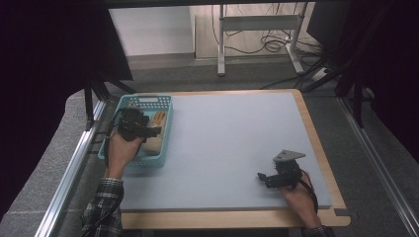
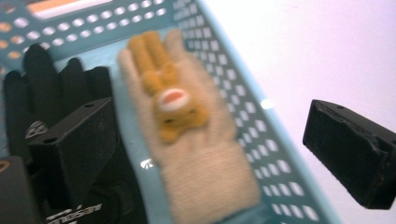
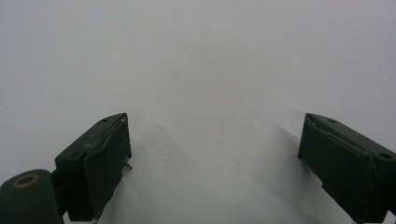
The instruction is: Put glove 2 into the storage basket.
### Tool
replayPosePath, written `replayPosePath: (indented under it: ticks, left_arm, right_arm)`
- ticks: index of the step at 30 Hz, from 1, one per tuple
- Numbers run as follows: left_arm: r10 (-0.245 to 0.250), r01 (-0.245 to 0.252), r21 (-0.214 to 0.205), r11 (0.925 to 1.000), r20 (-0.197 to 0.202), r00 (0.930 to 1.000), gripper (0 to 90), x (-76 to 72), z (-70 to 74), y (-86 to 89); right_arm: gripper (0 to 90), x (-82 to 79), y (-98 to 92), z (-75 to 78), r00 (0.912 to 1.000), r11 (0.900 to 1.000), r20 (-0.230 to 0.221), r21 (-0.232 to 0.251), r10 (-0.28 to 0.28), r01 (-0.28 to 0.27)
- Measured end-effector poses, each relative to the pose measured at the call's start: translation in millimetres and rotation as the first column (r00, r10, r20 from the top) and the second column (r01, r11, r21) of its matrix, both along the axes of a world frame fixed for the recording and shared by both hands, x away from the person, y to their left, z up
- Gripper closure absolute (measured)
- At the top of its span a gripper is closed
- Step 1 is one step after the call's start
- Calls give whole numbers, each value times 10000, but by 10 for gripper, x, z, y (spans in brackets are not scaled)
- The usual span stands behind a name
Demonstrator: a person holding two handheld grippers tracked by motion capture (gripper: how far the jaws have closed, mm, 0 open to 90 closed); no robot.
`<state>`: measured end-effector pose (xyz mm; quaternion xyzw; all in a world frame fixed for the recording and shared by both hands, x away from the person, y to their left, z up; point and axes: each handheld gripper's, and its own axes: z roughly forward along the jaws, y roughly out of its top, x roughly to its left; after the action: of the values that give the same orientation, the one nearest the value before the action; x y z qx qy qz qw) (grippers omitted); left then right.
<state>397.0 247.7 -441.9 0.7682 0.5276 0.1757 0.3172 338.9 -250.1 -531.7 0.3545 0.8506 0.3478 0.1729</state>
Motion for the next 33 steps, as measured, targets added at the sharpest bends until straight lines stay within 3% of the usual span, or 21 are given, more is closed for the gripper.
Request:
replayPosePath:
  ticks: [8, 13, 18, 22, 25, 33]
  left_arm:
    - [-743, 750, -178, 9970, 396, 9965, 8, -152, 29, -268]
    - [-1381, 1403, -297, 9897, 640, 9883, 0, -281, -15, -492]
    - [-2116, 2139, -212, 9766, 816, 9740, 0, -410, -126, -758]
    - [-2673, 2699, -140, 9628, 986, 9586, 0, -517, -239, -962]
    - [-2964, 3011, -304, 9531, 1071, 9490, 0, -580, -327, -1068]
    - [-3443, 3497, -415, 9360, 1005, 9335, 1, -721, -601, -1275]
  right_arm:
    - [89, 0, 0, 0, 10000, 10000, -2, 1, -2, 2]
    - [89, 0, 0, 0, 10000, 10000, -2, 2, -2, 2]
    - [89, 0, -1, 0, 10000, 10000, 5, -11, 7, -7]
    - [89, 0, -1, 0, 10000, 10000, 3, -13, 2, -2]
    - [89, 0, 0, 0, 10000, 10000, 5, -12, 4, -4]
    - [89, -1, 0, 0, 10000, 10000, 6, -12, 7, -7]
